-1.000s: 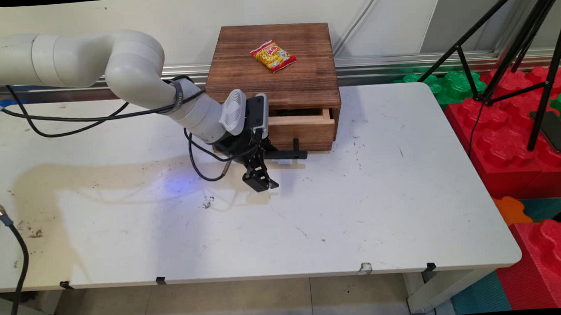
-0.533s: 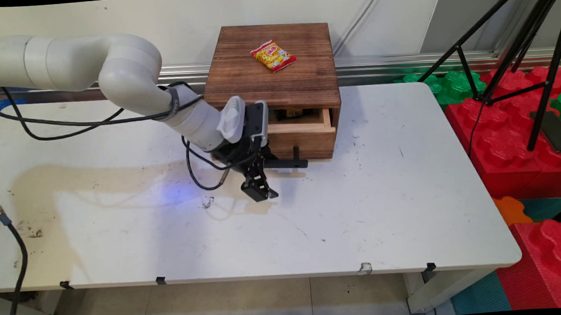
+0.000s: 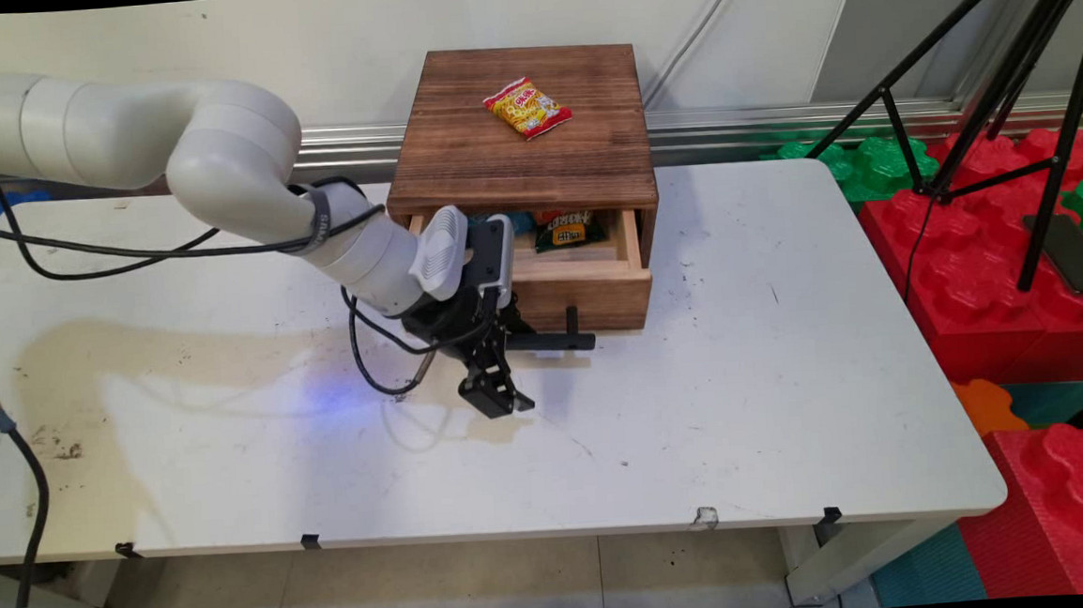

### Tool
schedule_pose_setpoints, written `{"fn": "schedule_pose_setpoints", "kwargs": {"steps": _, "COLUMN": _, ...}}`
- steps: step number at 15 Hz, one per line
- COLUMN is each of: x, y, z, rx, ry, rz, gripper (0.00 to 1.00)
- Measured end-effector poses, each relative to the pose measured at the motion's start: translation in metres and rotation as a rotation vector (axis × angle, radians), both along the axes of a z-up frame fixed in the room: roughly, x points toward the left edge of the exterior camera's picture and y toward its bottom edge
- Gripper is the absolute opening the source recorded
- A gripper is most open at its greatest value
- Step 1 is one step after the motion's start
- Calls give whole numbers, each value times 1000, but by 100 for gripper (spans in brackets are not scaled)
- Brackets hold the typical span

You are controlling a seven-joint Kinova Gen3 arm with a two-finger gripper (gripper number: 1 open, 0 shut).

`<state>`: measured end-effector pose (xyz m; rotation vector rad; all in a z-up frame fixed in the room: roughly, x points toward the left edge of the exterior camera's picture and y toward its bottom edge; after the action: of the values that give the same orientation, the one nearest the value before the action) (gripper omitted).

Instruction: Open the drawer

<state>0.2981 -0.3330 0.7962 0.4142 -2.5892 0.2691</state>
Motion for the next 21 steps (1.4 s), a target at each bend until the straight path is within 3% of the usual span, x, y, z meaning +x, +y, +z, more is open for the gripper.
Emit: {"fn": "schedule_pose_setpoints", "kwargs": {"steps": 21, "x": -21, "y": 83, "z": 7, "rx": 97, "ry": 48, "rz": -40, "gripper": 100}}
